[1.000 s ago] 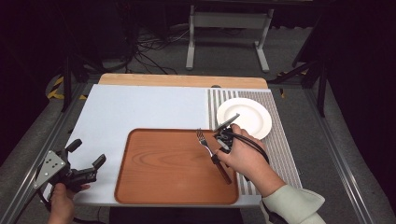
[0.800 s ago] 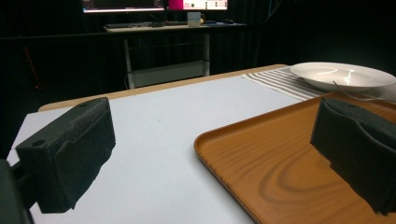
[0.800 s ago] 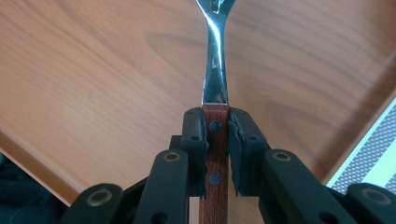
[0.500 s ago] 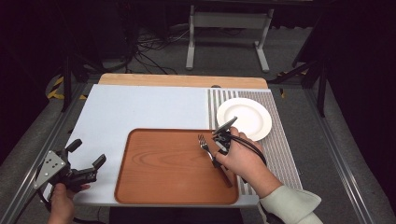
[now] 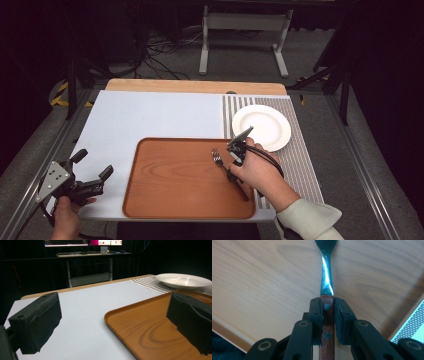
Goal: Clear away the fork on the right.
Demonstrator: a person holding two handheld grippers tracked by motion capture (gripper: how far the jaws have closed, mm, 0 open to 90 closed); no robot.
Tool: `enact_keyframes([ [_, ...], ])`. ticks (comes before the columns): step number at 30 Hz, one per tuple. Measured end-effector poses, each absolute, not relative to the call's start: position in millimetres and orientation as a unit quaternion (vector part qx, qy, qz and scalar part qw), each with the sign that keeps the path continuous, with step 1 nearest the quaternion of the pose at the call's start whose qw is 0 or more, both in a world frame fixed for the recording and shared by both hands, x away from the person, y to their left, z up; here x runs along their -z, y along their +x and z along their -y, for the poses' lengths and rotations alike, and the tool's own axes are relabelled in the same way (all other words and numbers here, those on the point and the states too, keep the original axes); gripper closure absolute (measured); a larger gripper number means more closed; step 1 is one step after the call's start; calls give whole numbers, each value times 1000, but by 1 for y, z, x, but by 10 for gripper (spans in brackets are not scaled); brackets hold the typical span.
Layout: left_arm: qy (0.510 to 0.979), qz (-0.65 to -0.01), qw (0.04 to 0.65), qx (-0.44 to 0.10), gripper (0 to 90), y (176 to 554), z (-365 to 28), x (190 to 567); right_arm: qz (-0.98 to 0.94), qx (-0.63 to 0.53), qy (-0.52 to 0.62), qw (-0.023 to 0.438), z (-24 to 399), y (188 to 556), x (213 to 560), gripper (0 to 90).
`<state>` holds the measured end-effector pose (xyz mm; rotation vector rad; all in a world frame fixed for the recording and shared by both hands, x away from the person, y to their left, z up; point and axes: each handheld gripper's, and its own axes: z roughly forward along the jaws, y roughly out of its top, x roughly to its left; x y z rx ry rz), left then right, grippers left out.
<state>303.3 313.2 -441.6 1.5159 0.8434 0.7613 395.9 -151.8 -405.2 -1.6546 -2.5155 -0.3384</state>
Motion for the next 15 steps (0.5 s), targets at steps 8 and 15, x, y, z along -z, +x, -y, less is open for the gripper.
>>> enact_keyframes([
  [8, 649, -361, 584, -327, 5, 303, -313, 441, 828, 122, -544, 60, 152, 396, 405, 656],
  [15, 650, -361, 583, -327, 5, 303, -313, 441, 837, 178, -516, 39, 156, 397, 401, 344],
])
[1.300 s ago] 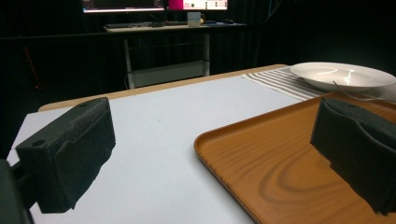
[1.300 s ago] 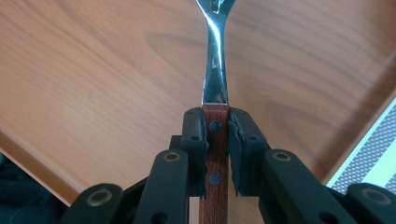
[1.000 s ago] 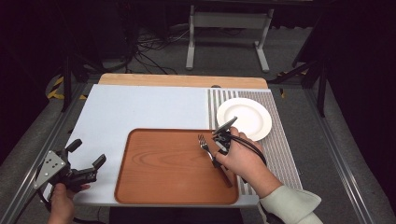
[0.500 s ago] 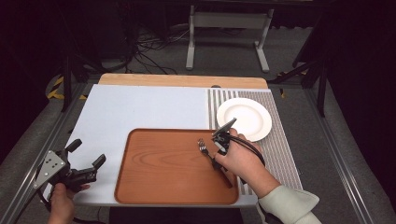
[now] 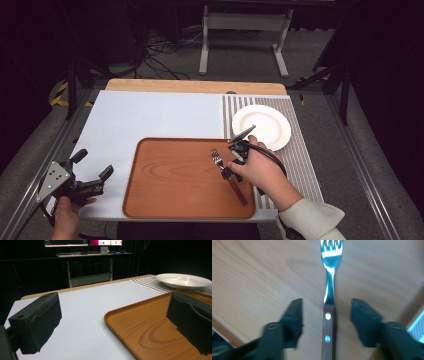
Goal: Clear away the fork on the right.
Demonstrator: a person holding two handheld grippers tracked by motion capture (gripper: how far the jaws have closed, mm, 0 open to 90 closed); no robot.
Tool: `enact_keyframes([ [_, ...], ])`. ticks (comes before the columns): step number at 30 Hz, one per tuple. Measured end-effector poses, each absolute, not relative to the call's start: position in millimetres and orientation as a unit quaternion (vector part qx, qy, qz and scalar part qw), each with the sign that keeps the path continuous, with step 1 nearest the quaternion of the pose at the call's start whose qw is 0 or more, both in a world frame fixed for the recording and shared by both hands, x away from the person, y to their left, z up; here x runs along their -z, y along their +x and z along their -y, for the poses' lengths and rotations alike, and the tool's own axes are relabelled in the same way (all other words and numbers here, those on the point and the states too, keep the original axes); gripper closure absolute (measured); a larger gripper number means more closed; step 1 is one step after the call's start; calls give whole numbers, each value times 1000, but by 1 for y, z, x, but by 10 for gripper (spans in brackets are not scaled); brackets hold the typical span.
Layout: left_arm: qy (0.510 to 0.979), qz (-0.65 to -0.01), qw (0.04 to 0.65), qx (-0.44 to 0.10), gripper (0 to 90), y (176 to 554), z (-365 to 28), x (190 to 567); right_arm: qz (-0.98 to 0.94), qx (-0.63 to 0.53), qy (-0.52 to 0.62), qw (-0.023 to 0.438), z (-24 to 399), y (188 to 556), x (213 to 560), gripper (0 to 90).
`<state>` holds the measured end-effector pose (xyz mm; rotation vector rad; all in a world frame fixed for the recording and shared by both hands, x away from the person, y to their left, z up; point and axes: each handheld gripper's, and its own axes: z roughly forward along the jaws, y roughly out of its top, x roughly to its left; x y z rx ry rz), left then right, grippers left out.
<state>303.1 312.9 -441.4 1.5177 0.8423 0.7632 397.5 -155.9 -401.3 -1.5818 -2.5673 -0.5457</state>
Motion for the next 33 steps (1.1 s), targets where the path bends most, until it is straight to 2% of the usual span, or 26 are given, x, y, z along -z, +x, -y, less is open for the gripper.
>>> enact_keyframes([
  [1, 650, -361, 583, -327, 5, 303, -313, 441, 837, 178, -516, 39, 156, 397, 401, 344],
  [3, 649, -361, 584, -329, 5, 303, -313, 441, 845, 216, -489, 25, 157, 399, 401, 191],
  [4, 649, -361, 584, -329, 5, 303, -313, 441, 852, 233, -469, 20, 157, 400, 400, 161],
  [8, 649, -361, 584, -328, 5, 303, -313, 442, 874, 258, -411, -15, 158, 402, 394, 123],
  [10, 649, -362, 584, -327, 5, 303, -313, 442, 879, 265, -396, -22, 158, 403, 393, 123],
  [12, 650, -361, 583, -327, 5, 303, -313, 442, 894, 280, -346, -48, 156, 405, 391, 124],
  [16, 650, -361, 583, -327, 5, 303, -312, 442, 906, 300, -294, -42, 152, 406, 392, 248],
  [20, 649, -362, 584, -326, 5, 303, -313, 442, 911, 315, -267, -26, 149, 409, 399, 455],
  [23, 649, -363, 584, -327, 5, 303, -313, 442, 914, 320, -247, -30, 147, 412, 404, 664],
  [24, 648, -362, 585, -327, 5, 303, -313, 442, 914, 320, -247, -30, 147, 412, 404, 664],
  [26, 649, -362, 584, -327, 5, 303, -313, 442, 916, 324, -232, -47, 145, 413, 407, 799],
  [29, 649, -361, 585, -326, 5, 303, -313, 442, 918, 322, -223, -57, 141, 416, 411, 888],
  [33, 649, -361, 585, -326, 5, 303, -313, 442, 921, 316, -222, -59, 138, 419, 417, 900],
])
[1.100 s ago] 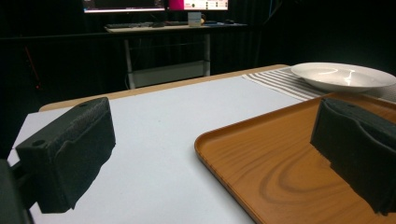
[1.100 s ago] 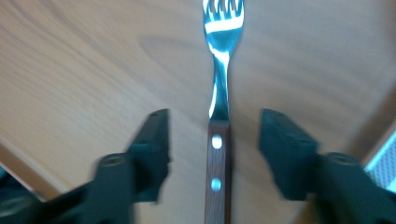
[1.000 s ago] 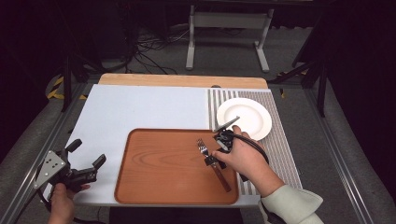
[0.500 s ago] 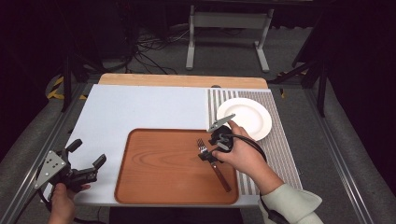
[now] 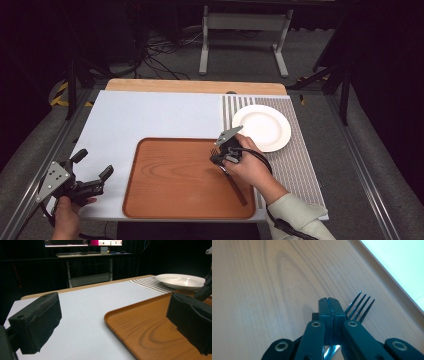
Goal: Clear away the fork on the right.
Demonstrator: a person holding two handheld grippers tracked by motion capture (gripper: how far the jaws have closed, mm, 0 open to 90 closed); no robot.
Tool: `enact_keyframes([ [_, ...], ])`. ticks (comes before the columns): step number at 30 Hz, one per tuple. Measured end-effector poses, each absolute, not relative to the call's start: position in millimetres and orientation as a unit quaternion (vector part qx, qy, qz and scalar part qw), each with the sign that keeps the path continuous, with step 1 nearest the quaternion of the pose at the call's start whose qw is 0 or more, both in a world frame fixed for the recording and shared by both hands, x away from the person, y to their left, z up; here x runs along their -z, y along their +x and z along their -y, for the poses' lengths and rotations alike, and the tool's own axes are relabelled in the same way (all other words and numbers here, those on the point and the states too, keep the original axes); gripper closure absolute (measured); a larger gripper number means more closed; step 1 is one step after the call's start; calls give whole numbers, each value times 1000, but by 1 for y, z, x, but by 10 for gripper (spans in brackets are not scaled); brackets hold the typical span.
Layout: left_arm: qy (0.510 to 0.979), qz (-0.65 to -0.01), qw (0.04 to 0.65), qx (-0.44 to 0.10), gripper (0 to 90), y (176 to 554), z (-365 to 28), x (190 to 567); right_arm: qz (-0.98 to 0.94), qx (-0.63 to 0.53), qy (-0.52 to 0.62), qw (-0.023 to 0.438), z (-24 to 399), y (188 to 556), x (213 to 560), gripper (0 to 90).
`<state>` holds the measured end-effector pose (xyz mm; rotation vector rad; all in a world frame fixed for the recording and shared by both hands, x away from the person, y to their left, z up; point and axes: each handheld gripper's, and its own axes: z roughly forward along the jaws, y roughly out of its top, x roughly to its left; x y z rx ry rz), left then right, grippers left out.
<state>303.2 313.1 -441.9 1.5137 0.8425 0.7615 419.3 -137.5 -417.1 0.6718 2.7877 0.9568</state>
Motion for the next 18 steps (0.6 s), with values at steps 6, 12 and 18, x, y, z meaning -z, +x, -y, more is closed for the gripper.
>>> enact_keyframes([
  [6, 649, -361, 585, -326, 5, 303, -313, 442, -924, -304, 222, 64, 133, 424, 427, 900],
  [12, 650, -360, 585, -326, 5, 303, -313, 442, -926, -296, 223, 68, 132, 427, 432, 900],
  [18, 650, -359, 585, -326, 5, 303, -313, 442, -927, -294, 222, 67, 131, 429, 435, 900],
])
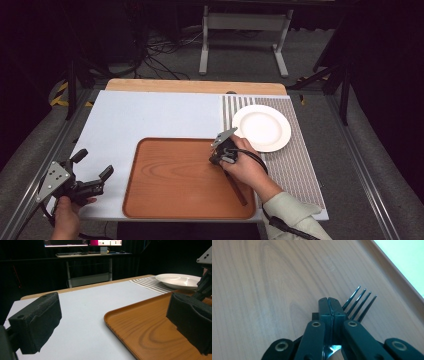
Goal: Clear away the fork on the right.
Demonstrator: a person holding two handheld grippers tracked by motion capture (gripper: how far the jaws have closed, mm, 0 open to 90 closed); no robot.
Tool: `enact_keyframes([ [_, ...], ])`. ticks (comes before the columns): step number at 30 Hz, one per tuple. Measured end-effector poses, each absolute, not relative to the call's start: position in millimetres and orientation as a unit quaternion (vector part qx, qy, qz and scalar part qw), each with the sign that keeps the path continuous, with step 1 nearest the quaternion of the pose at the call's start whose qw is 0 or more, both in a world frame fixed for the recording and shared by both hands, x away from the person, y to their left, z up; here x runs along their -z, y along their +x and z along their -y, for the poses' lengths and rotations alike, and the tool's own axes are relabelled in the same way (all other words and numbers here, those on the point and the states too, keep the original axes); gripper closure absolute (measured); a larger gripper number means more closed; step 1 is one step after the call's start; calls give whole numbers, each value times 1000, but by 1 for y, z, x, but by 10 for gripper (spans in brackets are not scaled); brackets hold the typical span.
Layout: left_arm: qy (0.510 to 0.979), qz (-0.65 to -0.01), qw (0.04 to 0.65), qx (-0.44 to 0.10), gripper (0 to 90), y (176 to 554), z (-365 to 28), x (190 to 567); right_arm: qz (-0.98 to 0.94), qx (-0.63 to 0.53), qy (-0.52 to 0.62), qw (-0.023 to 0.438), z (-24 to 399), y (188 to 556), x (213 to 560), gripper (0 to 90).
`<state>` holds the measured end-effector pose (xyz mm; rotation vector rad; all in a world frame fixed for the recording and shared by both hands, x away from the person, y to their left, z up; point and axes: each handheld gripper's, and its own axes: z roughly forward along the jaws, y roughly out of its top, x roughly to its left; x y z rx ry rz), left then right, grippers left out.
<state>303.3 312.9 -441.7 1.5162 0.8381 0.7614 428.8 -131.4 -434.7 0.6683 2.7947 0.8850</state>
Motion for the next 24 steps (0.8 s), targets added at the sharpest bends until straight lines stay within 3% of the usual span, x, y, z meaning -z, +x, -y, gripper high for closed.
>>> enact_keyframes([
  [24, 649, -358, 586, -327, 5, 303, -313, 441, -927, -276, 242, 75, 139, 438, 435, 900],
])
